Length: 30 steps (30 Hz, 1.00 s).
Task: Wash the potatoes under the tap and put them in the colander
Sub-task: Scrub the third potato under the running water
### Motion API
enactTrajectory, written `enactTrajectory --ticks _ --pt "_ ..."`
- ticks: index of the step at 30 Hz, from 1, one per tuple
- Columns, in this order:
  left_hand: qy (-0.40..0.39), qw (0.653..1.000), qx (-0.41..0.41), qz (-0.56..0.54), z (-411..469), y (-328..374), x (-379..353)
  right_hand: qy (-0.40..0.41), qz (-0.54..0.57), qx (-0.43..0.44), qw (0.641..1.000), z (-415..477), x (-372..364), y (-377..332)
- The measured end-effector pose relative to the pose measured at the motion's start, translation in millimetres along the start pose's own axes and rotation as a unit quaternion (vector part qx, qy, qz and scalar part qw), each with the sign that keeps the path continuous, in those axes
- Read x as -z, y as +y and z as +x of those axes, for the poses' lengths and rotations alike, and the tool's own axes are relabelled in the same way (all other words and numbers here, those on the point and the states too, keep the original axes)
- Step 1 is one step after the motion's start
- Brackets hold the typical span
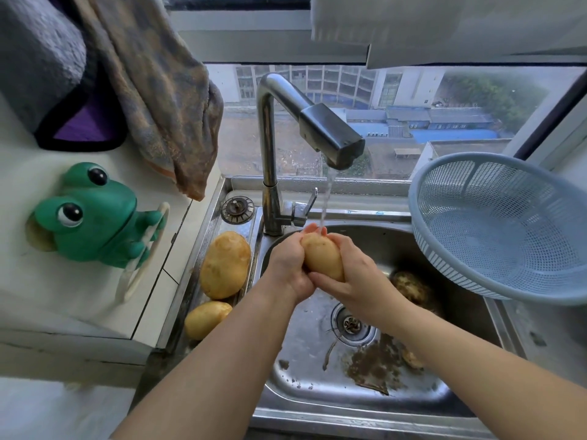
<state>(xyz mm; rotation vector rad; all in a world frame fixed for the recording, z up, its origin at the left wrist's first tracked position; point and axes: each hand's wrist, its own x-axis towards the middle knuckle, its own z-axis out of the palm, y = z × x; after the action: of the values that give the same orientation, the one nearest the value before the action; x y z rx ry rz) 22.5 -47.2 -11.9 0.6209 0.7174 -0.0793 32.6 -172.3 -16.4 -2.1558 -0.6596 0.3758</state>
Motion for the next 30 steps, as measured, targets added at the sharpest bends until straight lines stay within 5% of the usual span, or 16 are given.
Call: enactTrajectory --ticks 4,9,12,15,18,23,26,30 --pt "-0.028 0.998 -0.044 0.034 -6.6 -5.5 3.6 -0.076 0.213 -0.064 0.972 2.7 -1.1 -1.5" --pt "-0.072 0.957 -0.155 0.233 -13.3 -23.4 13.7 -0.099 0.507 -0.299 0.803 8.8 0.7 -8.7" --pt "-0.129 0.921 -0.190 0.315 -15.6 -26.2 18.6 -0.103 0.541 -0.351 0.758 11.0 6.2 -11.0" --pt "-0.095 0.935 -0.210 0.270 -14.2 -26.3 9.9 -0.071 0.508 -0.346 0.786 11.3 4.3 -21.3" --pt "0.019 0.968 -0.196 0.153 -5.1 -27.7 -3.1 -0.002 0.415 -0.300 0.859 11.8 -8.0 -24.5" --pt "0.074 0.995 -0.048 0.051 1.7 -14.4 -10.0 0.009 0.322 -0.165 0.932 8.5 -11.8 -24.8" --pt "0.073 0.996 0.031 0.033 -2.4 0.4 -6.8 -0.040 0.139 -0.070 0.987 3.0 -12.8 -15.1" --pt "0.047 0.989 0.124 0.060 -2.1 12.8 3.2 -0.078 0.056 -0.019 0.995 -3.1 -12.7 -16.0"
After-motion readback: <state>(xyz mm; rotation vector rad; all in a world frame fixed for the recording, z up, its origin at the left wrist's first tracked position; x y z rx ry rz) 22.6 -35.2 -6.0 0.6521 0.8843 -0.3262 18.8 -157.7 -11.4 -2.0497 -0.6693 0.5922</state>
